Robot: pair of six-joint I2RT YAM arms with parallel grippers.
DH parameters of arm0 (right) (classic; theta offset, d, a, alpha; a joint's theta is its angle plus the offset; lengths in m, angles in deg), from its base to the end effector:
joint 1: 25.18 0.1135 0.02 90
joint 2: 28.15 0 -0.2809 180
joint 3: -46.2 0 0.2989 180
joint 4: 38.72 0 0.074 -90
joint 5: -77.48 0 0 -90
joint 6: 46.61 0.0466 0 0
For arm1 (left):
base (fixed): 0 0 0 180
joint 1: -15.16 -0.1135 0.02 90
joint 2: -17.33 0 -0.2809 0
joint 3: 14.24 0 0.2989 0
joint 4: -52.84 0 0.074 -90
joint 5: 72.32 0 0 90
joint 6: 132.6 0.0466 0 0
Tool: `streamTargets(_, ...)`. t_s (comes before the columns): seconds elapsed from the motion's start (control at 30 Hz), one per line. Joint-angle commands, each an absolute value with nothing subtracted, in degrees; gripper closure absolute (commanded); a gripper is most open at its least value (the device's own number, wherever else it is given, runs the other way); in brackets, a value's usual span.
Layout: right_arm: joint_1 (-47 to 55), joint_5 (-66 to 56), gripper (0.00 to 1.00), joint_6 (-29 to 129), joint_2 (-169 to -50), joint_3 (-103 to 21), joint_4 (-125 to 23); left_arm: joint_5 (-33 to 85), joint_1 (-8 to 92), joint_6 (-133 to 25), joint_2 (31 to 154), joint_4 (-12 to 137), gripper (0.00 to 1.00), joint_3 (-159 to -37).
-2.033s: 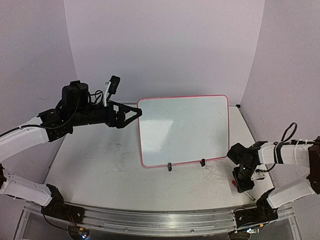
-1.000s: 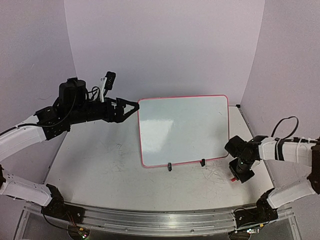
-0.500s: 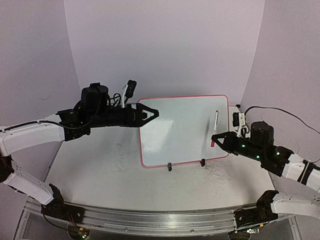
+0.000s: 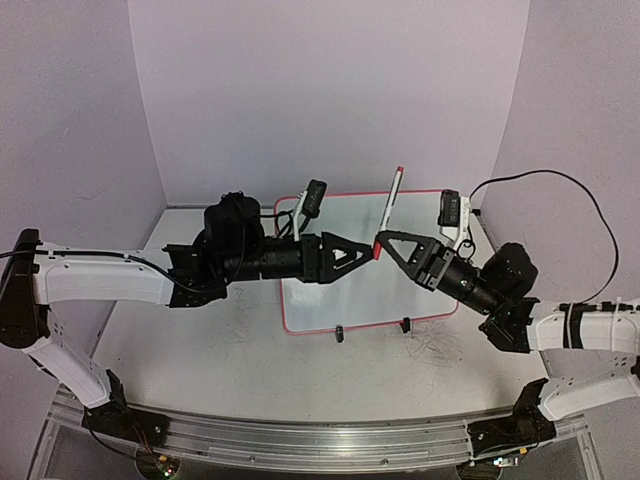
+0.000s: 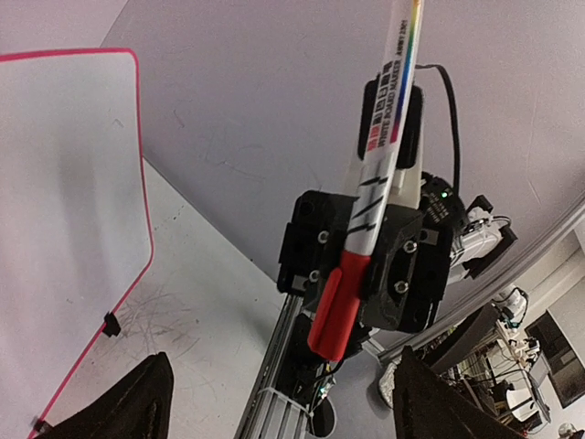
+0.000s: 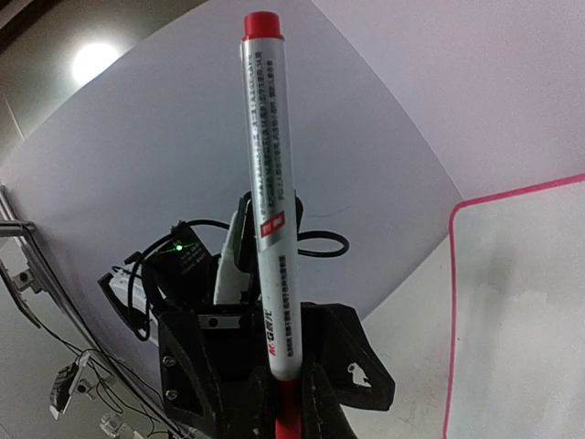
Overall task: Write a sentence on the whiteboard
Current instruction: Pass from the right arm to the left
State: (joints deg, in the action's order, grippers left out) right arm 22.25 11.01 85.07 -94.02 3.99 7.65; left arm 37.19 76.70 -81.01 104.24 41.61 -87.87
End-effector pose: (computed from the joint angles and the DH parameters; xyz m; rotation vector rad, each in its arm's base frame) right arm 0.1802 0.2237 0.2950 -0.4755 1.2887 1.5765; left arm 0.1834 -0.3710 0.3211 0.6679 1.7415 -1.5629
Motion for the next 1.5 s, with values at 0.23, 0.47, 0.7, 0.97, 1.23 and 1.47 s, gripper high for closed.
streamTargets(0.23,25.0,8.7,1.00,88.7,-97.0,3.7,20.7,40.5,77.7,-81.6,107.1,31.5,0.48,-90.3)
streamTargets(0.47,25.0,10.3,1.00,89.0,-99.1,2.5,20.7,41.7,77.7,-81.7,108.0,31.2,0.57,-91.5)
streamTargets(0.7,25.0,11.7,1.00,89.0,-99.9,2.7,20.7,41.0,77.7,-80.8,106.4,31.2,0.69,-90.4)
streamTargets(0.97,25.7,14.7,1.00,89.1,-101.6,2.1,20.5,39.8,77.7,-80.3,104.9,31.3,0.76,-89.0)
streamTargets(1.23,26.0,16.2,0.99,87.0,-100.1,1.3,14.7,37.0,77.6,-78.2,103.3,36.0,0.99,-89.0)
streamTargets(1.47,25.0,14.9,0.25,79.2,-95.3,-4.1,-12.3,34.1,77.6,-72.0,102.1,48.0,1.00,-90.1)
